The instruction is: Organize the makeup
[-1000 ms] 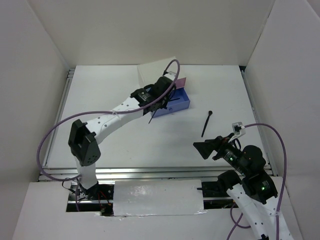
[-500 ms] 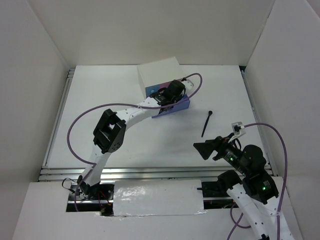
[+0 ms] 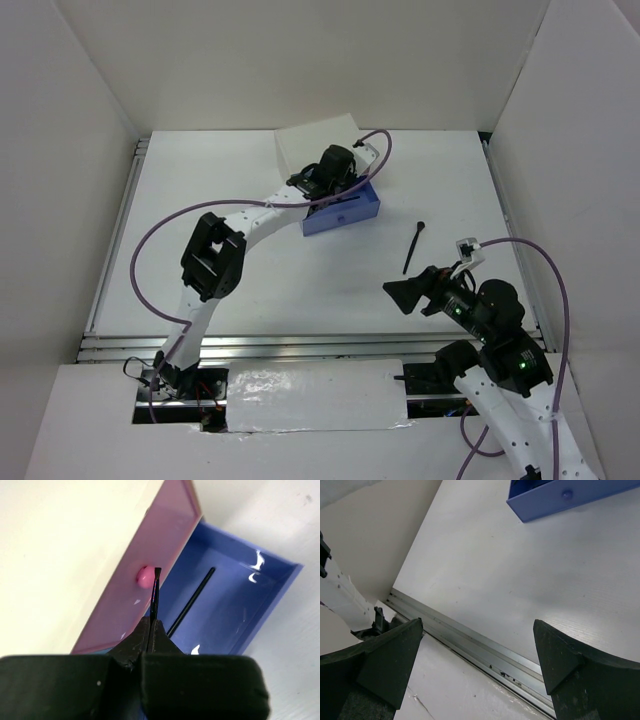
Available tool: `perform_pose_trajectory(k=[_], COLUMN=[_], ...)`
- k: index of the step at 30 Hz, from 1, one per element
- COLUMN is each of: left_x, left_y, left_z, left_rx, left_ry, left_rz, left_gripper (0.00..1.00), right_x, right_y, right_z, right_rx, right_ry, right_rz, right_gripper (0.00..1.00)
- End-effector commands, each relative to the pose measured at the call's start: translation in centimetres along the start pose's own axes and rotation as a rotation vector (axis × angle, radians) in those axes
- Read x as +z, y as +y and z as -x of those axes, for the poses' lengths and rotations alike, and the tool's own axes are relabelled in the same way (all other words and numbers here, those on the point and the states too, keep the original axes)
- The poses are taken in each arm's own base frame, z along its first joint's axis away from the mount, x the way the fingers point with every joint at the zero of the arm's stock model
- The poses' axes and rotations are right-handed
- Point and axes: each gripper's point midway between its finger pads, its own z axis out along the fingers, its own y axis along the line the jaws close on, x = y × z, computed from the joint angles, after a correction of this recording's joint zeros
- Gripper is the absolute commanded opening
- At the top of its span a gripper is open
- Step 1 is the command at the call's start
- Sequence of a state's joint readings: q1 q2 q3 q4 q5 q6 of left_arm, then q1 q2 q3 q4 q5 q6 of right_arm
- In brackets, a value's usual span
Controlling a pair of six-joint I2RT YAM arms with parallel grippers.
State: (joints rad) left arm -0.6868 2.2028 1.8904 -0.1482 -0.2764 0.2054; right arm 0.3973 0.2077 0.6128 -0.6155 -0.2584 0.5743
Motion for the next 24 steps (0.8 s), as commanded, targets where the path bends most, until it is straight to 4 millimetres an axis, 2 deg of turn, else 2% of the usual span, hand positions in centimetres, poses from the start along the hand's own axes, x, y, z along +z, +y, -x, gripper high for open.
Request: perform_pose_trajectory(k=[1, 7, 9, 10, 12, 13, 14, 15, 18, 19, 20, 21, 22, 23, 24], left_x=[0.7, 1.5, 1.9, 2.0, 1.9, 1.7, 1.2, 0.8, -1.8, -3.7, -5.1, -6.3, -7.7, -10.0, -11.4], left_y=[-0.6, -1.4, -1.6, -1.7, -1.7, -1.4, -0.9, -1.1, -0.1, 1.1, 1.1, 1.6, 2.2, 3.7, 4.0], left_z=[2.4, 2.0, 1.5, 1.2, 0.4, 0.2, 0.9, 0.6, 3.1, 4.8, 5.6, 6.1, 6.9, 8.0, 7.3], left_rx=[0.024, -0.003, -0.004, -0.007, -0.007, -0.014, -0.025, -0.038, -0.079, -0.121, -0.142, -0.203, -0.264, -0.324, -0.408], left_ry=[-0.072, -0.077, -0.064, -0.056, -0.039, -0.036, -0.052, -0.048, -0.073, -0.096, -0.104, -0.108, -0.117, -0.133, -0.082], left_rz=[-0.026, -0.051, -0.050, -0.044, -0.039, -0.023, -0.012, -0.017, 0.014, 0.058, 0.077, 0.108, 0.139, 0.184, 0.195], left_gripper=[0.00, 0.00, 0.04, 0.17, 0.34, 0.50, 0.57, 0.64, 0.69, 0.70, 0.73, 0.84, 0.88, 0.90, 0.90], right_x=[0.7, 1.6, 1.8, 1.8, 1.9, 1.9, 2.1, 2.1, 2.6, 3.0, 3.4, 3.7, 4.4, 4.8, 5.2], right_y=[0.6, 0.4, 0.5, 0.5, 0.6, 0.6, 0.5, 0.6, 0.5, 0.3, 0.0, -0.6, -1.5, -2.3, -3.5], right_z=[0.9, 0.9, 1.0, 0.9, 1.0, 1.0, 0.9, 1.0, 1.1, 0.9, 1.0, 1.5, 1.2, 1.3, 1.9], right_rx=[-0.032, -0.031, -0.031, -0.027, -0.028, -0.029, -0.029, -0.026, -0.017, -0.010, -0.005, 0.018, 0.039, 0.059, 0.091], right_ry=[-0.028, -0.014, -0.013, -0.012, -0.012, -0.011, -0.006, -0.005, -0.002, 0.010, 0.009, -0.008, 0.008, 0.007, -0.023], right_rz=[0.033, 0.029, 0.036, 0.037, 0.039, 0.038, 0.036, 0.037, 0.034, 0.025, 0.015, -0.027, -0.073, -0.114, -0.188], right_gripper=[1.00, 1.00, 1.00, 1.00, 1.00, 1.00, 1.00, 1.00, 1.00, 1.00, 1.00, 1.00, 1.00, 1.00, 1.00])
